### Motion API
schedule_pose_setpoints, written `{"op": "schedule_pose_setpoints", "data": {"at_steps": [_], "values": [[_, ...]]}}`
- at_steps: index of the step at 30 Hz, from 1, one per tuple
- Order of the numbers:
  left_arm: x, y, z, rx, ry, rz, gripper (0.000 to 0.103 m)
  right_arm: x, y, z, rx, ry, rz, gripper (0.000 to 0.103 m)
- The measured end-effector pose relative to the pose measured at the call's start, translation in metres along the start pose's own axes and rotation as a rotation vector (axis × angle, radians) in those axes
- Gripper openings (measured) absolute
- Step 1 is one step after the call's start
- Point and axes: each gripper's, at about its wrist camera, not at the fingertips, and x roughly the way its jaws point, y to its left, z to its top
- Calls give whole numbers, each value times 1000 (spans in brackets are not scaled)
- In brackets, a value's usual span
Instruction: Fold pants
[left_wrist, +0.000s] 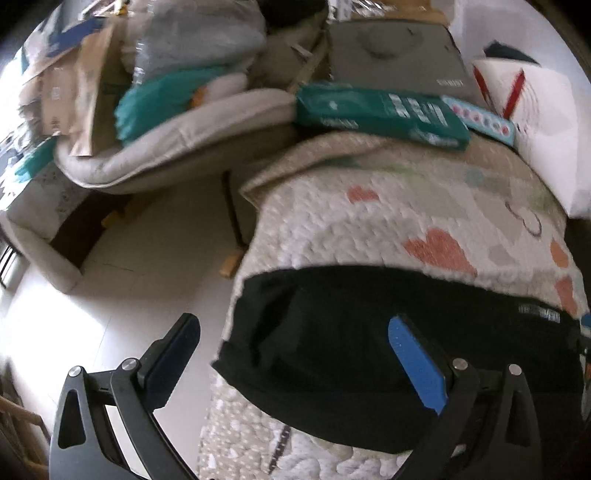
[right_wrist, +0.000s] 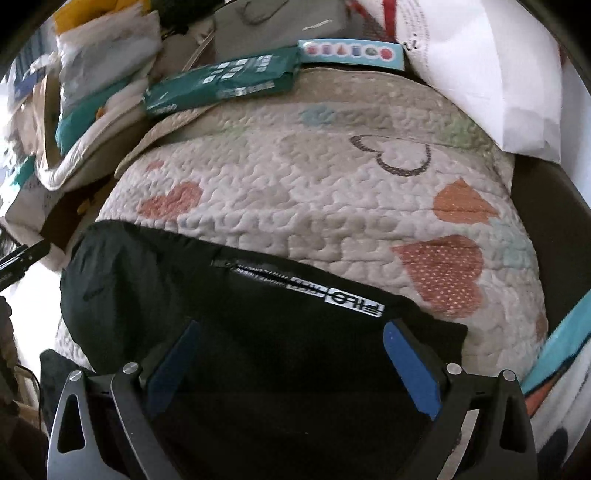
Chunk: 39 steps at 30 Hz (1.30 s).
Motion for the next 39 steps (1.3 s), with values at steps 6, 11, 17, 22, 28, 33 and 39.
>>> {"op": "schedule_pose_setpoints", "data": {"at_steps": [6, 11, 17, 22, 28, 33, 39], "values": [[3, -3, -7, 29, 1, -22, 102, 7, 10, 1, -25, 6, -11, 101], [1, -4, -5, 41, -13, -30, 102, 13, 15, 1, -42, 18, -24, 101], [7, -6, -6, 47, 1, -39, 102, 17, 13, 0, -37, 27, -29, 101], [9, -7, -7, 48, 8, -41, 102, 19, 10, -1, -31, 31, -36, 101], [16, -9, -7, 73, 20, -48, 102, 22, 5, -1, -27, 32, -41, 101], [30, -4, 12, 167, -13, -63, 102, 24, 0, 12, -85, 11, -62, 101], [58, 1, 38, 211, 12, -164, 102, 44, -5, 39, -125, 23, -12, 98]]}}
